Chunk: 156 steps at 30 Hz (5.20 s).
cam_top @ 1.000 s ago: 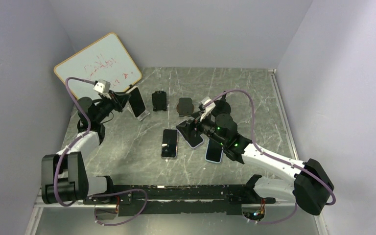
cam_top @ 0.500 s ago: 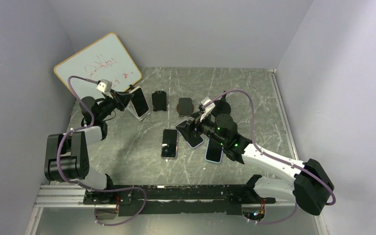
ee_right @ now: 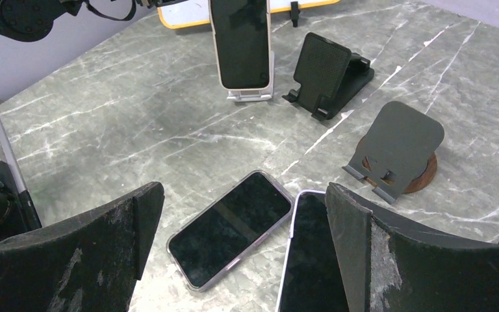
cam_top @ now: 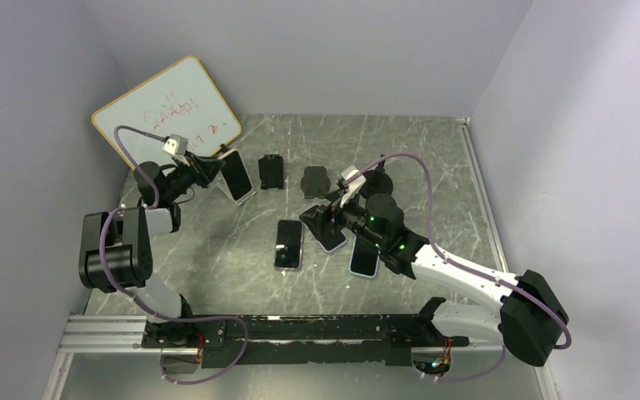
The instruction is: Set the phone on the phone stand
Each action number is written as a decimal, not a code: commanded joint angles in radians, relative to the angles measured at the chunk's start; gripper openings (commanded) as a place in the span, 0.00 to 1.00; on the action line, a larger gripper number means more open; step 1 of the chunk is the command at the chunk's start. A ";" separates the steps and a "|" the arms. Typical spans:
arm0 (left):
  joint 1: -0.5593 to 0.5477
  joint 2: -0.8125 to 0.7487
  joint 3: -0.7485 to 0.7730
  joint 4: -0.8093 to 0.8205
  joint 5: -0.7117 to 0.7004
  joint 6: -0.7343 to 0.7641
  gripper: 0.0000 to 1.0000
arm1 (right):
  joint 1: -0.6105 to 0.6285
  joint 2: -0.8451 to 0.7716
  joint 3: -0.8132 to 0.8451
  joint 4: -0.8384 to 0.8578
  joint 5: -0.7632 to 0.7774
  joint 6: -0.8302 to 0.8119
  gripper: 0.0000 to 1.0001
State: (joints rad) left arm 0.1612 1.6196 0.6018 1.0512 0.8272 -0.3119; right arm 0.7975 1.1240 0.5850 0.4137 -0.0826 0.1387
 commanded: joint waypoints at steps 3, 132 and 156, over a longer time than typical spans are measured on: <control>0.012 0.037 0.042 0.117 0.021 0.008 0.05 | -0.004 -0.002 -0.015 0.014 -0.002 -0.019 1.00; -0.690 0.032 0.013 -0.301 -0.590 -0.231 0.87 | -0.039 0.359 0.176 -0.338 0.149 0.125 0.62; -0.726 0.111 0.079 -0.183 -0.421 -0.301 0.42 | -0.026 0.300 0.139 -0.194 0.087 0.061 0.63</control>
State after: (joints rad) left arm -0.5583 1.7115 0.6483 0.7811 0.3408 -0.5919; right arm 0.7681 1.4712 0.7391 0.1219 0.0177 0.2176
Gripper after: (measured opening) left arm 0.549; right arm 0.714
